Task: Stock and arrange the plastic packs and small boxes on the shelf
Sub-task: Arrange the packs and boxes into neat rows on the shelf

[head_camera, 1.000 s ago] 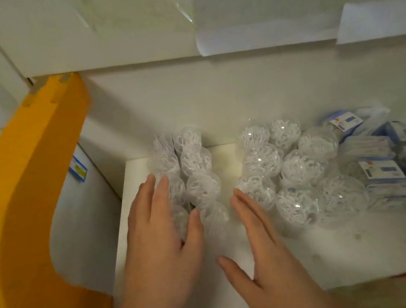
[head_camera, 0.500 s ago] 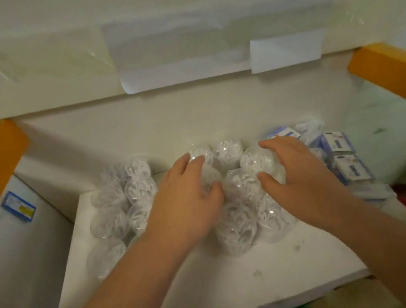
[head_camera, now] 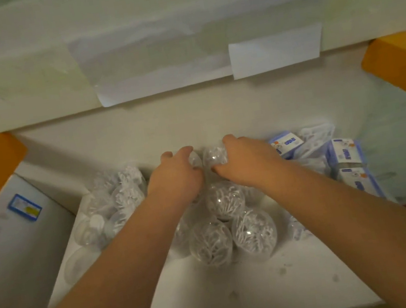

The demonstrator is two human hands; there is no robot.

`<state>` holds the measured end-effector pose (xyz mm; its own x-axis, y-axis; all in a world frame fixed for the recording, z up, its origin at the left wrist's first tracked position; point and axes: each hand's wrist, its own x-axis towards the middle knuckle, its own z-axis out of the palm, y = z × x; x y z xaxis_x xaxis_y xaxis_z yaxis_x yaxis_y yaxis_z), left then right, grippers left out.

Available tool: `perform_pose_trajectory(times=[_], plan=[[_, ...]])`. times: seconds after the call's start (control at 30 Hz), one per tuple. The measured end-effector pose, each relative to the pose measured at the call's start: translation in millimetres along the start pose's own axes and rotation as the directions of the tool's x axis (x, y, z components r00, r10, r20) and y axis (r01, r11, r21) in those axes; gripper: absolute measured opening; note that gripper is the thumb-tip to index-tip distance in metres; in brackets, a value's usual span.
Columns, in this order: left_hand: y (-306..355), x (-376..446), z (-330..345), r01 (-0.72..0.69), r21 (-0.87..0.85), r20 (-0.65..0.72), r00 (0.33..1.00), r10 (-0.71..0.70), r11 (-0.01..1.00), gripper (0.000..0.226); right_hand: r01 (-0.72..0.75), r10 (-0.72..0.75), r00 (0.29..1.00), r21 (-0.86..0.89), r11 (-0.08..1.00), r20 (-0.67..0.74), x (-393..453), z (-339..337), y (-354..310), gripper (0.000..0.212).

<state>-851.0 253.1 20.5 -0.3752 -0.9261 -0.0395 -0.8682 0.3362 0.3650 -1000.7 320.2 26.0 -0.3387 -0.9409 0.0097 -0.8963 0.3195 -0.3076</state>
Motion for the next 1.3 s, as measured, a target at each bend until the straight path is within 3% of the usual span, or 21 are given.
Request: perform_pose_trajectory(times=[0.17, 0.3, 0.5, 0.63, 0.73, 0.83, 1.03, 1.17, 1.3], plan=[[0.0, 2.3, -1.7, 0.015, -0.083, -0.035, 0.999, -0.018, 0.996, 0.061, 0.009, -0.011, 1.000, 0.160, 0.987, 0.010, 7.4, 5.2, -5.9, 0.048], [-5.1, -5.2, -6.5, 0.102, -0.125, 0.002, 0.995, -0.103, 0.987, 0.074, 0.073, -0.092, 0.995, 0.350, 0.934, 0.037, 0.7, -0.8, -6.4, 0.076], [-14.9, -23.4, -19.6, 0.144, 0.009, 0.090, 0.985, -0.144, 0.990, 0.097, 0.057, -0.063, 0.996, 0.097, 0.994, 0.064, -16.8, -3.8, 10.4, 0.077], [-14.6, -26.5, -17.4, 0.065, 0.009, 0.034, 0.997, -0.065, 0.998, 0.093, 0.101, -0.114, 0.990, 0.145, 0.984, 0.086, -20.5, 0.5, 11.8, 0.082], [-16.8, -30.0, -16.7, 0.069, -0.073, 0.003, 0.998, -0.069, 0.995, 0.096, 0.144, -0.168, 0.982, 0.229, 0.963, 0.090, -21.4, 1.9, 15.6, 0.085], [-19.5, -39.7, -18.5, 0.081, -0.100, -0.017, 0.996, -0.083, 0.992, 0.084, 0.164, -0.217, 0.967, 0.324, 0.932, 0.135, -23.8, 0.1, 21.0, 0.088], [-21.6, -107.7, -25.5, -0.051, 0.084, -0.134, 0.989, 0.062, 0.995, 0.082, 0.265, -0.301, 0.948, 0.263, 0.928, 0.107, -49.9, -12.4, 29.6, 0.083], [-13.6, -146.1, -10.0, -0.053, 0.240, 0.027, 0.998, 0.048, 0.969, 0.102, 0.371, -0.429, 0.890, 0.303, 0.878, 0.153, -76.4, -9.7, 24.4, 0.080], [-9.8, -148.7, 6.2, -0.050, 0.363, 0.054, 0.998, 0.033, 0.930, 0.108, 0.420, -0.465, 0.868, 0.244, 0.874, 0.172, -87.1, 10.1, 13.0, 0.077]])
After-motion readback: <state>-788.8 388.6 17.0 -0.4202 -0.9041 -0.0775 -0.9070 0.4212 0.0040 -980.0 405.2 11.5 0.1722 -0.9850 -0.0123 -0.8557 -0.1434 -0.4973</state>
